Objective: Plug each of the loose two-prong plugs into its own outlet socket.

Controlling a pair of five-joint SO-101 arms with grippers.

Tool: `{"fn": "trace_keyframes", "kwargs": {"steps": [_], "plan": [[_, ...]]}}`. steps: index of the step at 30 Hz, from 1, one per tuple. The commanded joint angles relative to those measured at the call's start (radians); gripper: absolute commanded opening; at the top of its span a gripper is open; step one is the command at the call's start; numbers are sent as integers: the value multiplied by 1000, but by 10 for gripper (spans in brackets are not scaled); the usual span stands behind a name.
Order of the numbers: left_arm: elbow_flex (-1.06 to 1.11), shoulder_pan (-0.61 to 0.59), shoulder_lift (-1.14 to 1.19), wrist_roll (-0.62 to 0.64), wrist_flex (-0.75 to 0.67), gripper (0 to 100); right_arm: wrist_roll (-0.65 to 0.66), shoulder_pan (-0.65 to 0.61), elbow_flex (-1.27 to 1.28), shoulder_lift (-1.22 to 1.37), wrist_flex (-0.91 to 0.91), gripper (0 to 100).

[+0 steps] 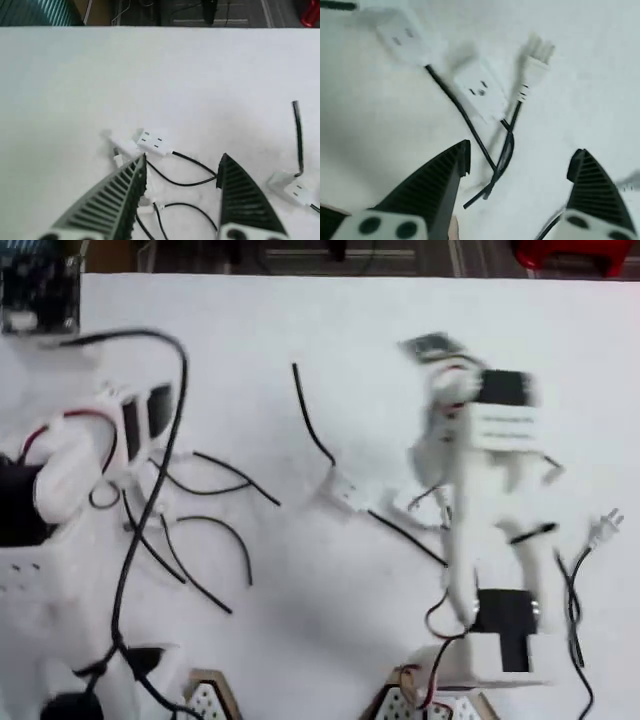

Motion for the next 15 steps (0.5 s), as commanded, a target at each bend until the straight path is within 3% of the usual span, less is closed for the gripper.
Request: {"fn": "trace_keyframes", "kwargs": {"steps": [1, 9, 12, 15], "plan": [[288, -96, -111, 3, -100, 238, 41, -197, -34, -48, 7, 314], [796, -153, -257, 9, -345, 238, 224, -331, -29, 133, -7, 314], [936, -153, -292, 11, -451, 236, 374, -354, -28, 266, -5, 314], [1080, -154, -315, 12, -572, 234, 387, -364, -49, 366, -64, 314]]}}
